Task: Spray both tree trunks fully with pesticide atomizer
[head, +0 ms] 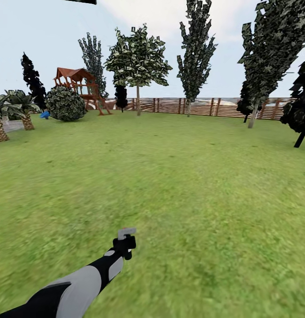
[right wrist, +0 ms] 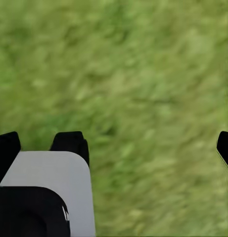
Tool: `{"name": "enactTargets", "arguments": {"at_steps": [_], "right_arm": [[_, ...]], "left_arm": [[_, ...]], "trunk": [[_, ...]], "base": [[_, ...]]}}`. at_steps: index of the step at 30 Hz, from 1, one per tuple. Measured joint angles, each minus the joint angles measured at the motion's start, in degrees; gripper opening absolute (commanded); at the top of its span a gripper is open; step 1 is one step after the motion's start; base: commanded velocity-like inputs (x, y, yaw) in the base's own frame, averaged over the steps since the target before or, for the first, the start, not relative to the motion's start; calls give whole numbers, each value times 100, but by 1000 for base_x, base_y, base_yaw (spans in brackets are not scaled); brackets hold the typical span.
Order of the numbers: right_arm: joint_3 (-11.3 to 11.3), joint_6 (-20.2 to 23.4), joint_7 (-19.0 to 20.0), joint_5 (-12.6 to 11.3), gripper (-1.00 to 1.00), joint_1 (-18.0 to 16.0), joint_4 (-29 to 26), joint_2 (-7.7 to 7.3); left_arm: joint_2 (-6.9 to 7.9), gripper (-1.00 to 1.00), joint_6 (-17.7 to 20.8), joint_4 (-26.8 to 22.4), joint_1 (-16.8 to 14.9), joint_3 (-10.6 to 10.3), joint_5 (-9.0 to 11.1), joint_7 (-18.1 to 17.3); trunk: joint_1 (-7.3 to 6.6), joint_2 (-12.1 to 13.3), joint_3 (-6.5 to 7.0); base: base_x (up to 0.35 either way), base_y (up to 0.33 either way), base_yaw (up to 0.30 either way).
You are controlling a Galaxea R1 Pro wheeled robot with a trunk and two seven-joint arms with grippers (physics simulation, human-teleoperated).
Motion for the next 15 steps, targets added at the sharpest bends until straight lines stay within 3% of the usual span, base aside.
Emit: {"name": "enactTargets", "arguments": {"at_steps": [2, 8, 15], "right_arm": [[-1, -10, 0, -6, 100, 0, -18, 9], [-21, -684, -2, -3, 100, 0, -31, 9], [-3, -769, -3, 17, 100, 0, -34, 4]], "left_arm": [[0, -100, 0, 0, 4, 0, 0, 1], [0, -100, 1, -8, 4, 1, 7, 8], [16, -100, 0, -9, 6, 4, 9, 24]], "trunk": [[0, 0, 0], [0, 0, 0], [0, 0, 0]], "base": [[350, 0, 0], [350, 0, 0], [350, 0, 0]]}}
